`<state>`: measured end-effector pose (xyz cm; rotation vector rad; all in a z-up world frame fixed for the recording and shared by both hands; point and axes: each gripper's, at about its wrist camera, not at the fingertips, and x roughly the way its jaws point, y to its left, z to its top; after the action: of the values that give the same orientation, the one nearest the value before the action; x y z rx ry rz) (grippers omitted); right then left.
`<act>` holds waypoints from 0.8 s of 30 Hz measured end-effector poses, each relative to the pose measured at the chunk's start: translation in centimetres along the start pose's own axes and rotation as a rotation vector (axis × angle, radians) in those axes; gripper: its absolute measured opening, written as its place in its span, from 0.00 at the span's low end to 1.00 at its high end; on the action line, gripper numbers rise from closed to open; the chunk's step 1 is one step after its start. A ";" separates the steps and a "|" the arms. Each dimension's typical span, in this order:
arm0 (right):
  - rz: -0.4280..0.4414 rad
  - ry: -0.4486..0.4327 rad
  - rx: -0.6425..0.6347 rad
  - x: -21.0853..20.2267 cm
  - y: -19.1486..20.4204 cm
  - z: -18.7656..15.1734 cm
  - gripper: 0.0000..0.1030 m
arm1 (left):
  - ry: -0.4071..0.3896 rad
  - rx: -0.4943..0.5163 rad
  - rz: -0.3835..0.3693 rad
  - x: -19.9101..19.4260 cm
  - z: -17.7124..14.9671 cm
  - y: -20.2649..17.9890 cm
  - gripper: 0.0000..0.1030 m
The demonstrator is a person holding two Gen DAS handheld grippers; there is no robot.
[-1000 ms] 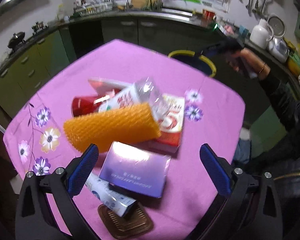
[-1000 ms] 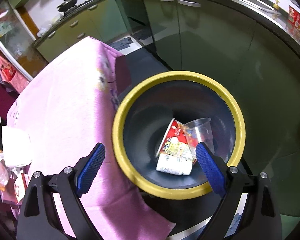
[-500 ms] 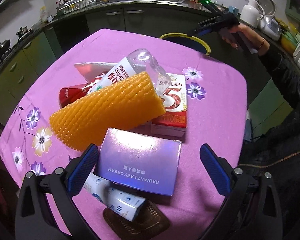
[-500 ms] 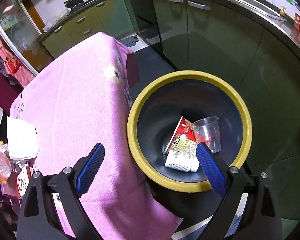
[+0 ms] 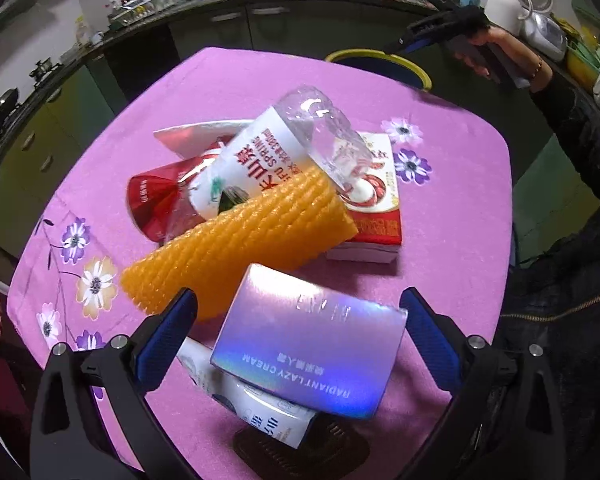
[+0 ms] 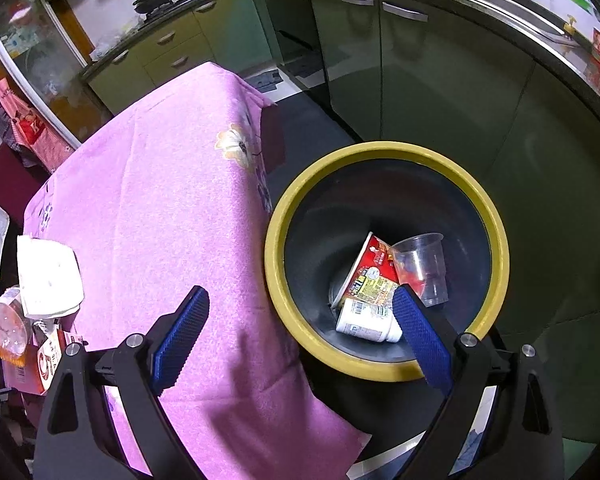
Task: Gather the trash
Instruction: 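Grasp the purple cream box with the left gripper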
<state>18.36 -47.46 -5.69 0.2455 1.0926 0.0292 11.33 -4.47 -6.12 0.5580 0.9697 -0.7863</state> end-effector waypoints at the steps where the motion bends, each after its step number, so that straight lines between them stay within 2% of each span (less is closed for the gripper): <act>1: 0.001 -0.001 0.000 0.0 0.0 0.0 0.89 | 0.009 0.011 -0.008 0.2 0.0 -0.1 0.94; 6: 0.002 -0.002 -0.004 -0.3 0.0 -0.1 0.89 | 0.049 0.049 -0.070 1.0 -0.6 -0.5 0.94; 9: 0.002 -0.003 -0.003 -0.3 0.0 -0.1 0.89 | 0.053 0.065 -0.080 1.2 -1.0 -0.7 0.93; 12: 0.005 0.000 -0.001 -0.2 0.0 -0.1 0.89 | 0.043 0.040 -0.110 1.1 -1.1 -0.2 0.77; 13: 0.006 0.000 -0.002 -0.3 0.0 -0.1 0.89 | 0.040 0.026 -0.118 1.1 -1.2 0.0 0.77; 20: 0.021 -0.001 -0.005 -0.4 0.2 -0.3 0.89 | 0.018 -0.005 -0.094 0.8 -1.3 -1.0 0.74; 24: 0.029 -0.009 -0.012 -0.9 0.3 -0.6 0.89 | 0.000 0.021 -0.055 -0.3 -1.2 -2.9 0.74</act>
<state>17.49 -47.19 -5.10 0.2510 1.0794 0.0606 8.34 -5.23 -6.58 0.5520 0.9813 -0.8465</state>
